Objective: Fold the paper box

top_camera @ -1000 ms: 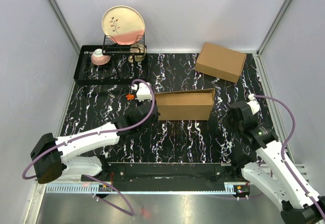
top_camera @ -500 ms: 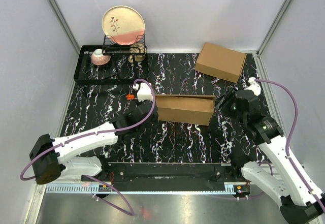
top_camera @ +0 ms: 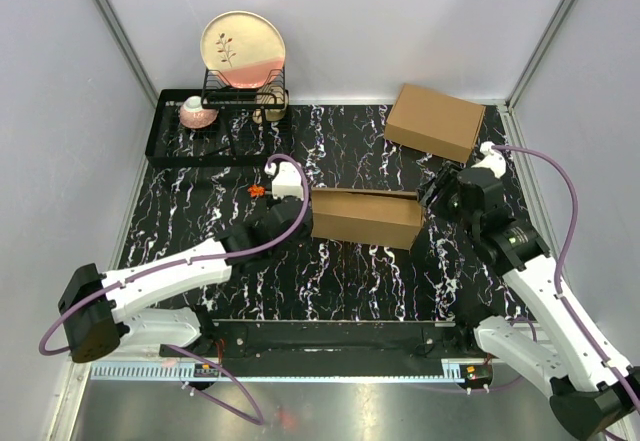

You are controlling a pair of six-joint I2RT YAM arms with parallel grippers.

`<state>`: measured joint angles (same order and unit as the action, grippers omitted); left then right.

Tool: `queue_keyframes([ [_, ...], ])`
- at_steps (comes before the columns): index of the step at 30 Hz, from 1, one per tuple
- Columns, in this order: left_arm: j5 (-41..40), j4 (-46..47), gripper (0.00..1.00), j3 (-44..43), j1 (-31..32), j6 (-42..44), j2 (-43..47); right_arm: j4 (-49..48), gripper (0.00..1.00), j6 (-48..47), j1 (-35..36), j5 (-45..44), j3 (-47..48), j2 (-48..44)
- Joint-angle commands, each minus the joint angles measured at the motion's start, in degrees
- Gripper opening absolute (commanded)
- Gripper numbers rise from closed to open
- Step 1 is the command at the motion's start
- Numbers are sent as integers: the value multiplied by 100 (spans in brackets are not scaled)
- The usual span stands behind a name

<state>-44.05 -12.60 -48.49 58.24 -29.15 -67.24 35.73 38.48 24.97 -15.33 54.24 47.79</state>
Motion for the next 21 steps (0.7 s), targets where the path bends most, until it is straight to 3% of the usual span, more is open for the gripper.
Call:
queue_keyframes([
  [1,-103,-550,50,-178,-5,243,-96,-329,62,-183,-19,48,254,81],
  [13,-156,-507,53,-337,-85,401,-245,-847,62,-534,-19,-365,438,485],
  [21,-51,-506,53,-424,-137,357,-456,-1296,56,-947,-19,311,430,1337],
])
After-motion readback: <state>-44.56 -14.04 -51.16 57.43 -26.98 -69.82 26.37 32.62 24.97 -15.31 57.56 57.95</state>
